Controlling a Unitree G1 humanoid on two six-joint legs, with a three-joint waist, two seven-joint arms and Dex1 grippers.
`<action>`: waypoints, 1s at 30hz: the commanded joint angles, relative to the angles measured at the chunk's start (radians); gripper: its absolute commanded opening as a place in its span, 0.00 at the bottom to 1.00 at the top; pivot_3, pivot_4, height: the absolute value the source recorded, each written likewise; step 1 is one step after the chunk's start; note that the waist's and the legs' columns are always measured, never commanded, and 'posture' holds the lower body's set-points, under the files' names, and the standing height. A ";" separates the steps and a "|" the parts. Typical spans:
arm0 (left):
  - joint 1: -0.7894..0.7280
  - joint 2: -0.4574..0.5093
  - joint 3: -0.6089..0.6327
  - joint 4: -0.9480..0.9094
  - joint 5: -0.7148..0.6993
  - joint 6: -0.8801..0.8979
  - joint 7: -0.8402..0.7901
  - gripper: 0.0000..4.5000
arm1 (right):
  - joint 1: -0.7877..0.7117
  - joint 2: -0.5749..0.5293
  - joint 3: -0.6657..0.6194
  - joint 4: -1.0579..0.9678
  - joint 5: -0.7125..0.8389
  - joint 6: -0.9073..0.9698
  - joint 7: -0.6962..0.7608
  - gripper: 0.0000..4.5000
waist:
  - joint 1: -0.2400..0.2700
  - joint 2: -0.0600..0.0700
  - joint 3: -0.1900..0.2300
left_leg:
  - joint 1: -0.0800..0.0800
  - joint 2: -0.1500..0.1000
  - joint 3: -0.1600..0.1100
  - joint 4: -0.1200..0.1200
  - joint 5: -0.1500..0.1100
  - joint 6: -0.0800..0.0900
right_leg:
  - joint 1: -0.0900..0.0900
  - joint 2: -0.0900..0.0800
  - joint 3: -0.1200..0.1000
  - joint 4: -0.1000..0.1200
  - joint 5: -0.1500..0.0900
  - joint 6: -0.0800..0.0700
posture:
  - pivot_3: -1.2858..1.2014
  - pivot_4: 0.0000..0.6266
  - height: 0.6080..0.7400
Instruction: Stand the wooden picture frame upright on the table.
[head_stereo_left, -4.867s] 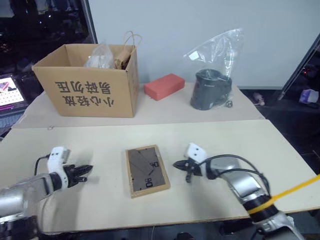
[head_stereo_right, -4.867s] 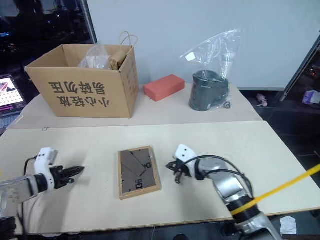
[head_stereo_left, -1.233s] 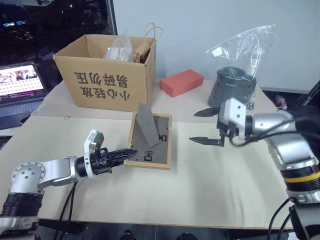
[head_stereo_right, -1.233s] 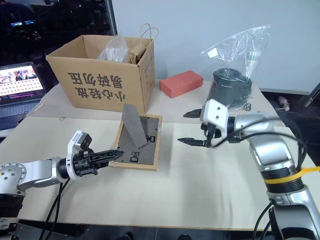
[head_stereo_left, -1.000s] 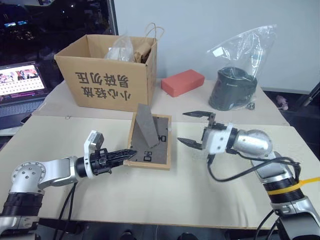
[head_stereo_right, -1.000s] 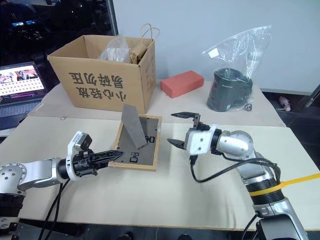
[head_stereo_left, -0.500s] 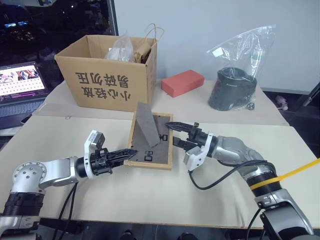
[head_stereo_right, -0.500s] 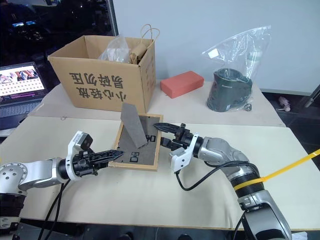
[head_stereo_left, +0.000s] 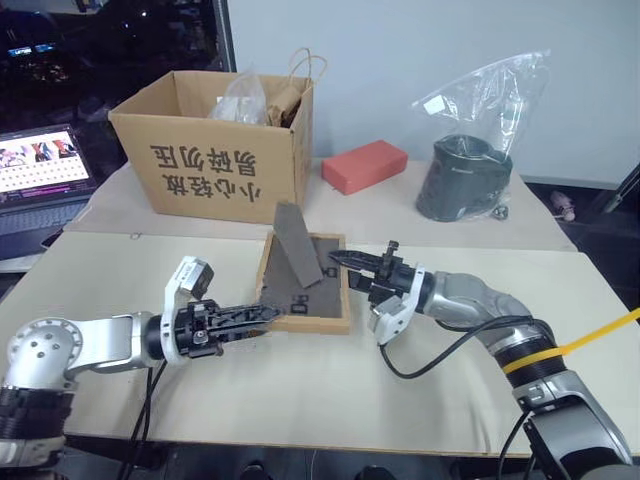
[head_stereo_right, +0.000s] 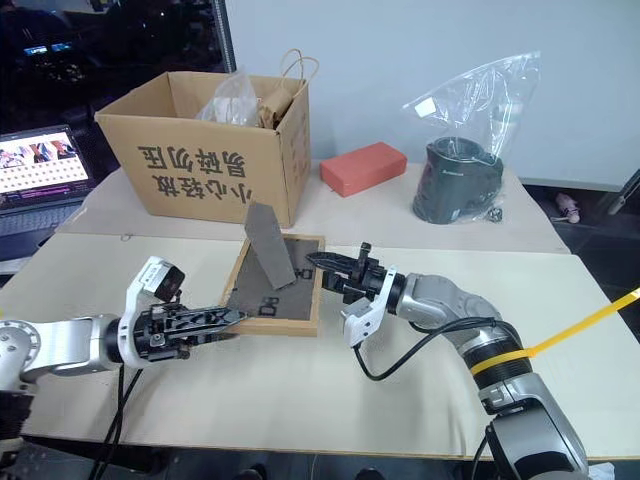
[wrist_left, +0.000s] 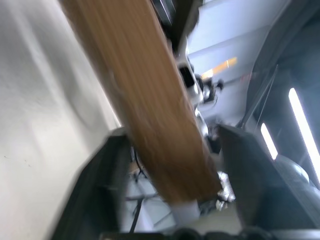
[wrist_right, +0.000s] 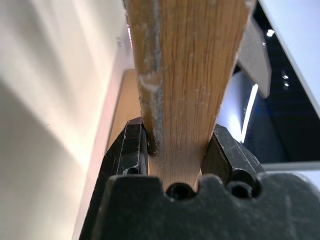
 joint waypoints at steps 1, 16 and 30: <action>0.052 0.067 0.104 -0.052 0.040 -0.002 -0.074 0.99 | -0.023 -0.030 -0.058 -0.001 0.069 -0.023 -0.049 0.27 | -0.003 0.000 0.000 | 0.001 0.000 0.000 0.000 0.000 0.000 | 0.001 0.000 0.000 0.000 0.000 0.000 | 0.52 0.24 1.00; 0.284 0.069 0.389 -0.390 0.711 -0.415 -0.362 1.00 | -0.164 0.122 -0.133 0.092 1.118 1.092 0.757 0.27 | -0.018 0.002 0.004 | 0.010 0.001 0.000 0.000 0.000 0.000 | 0.011 0.000 -0.001 -0.001 0.000 -0.001 | 0.52 0.24 1.00; 0.266 0.005 0.328 -0.409 0.971 -0.610 -0.391 1.00 | -0.285 0.180 -0.213 0.465 1.081 1.540 0.754 0.27 | -0.023 0.003 0.006 | 0.007 0.001 0.000 -0.001 -0.001 0.001 | 0.008 0.000 -0.001 -0.003 -0.001 0.000 | 0.52 0.24 1.00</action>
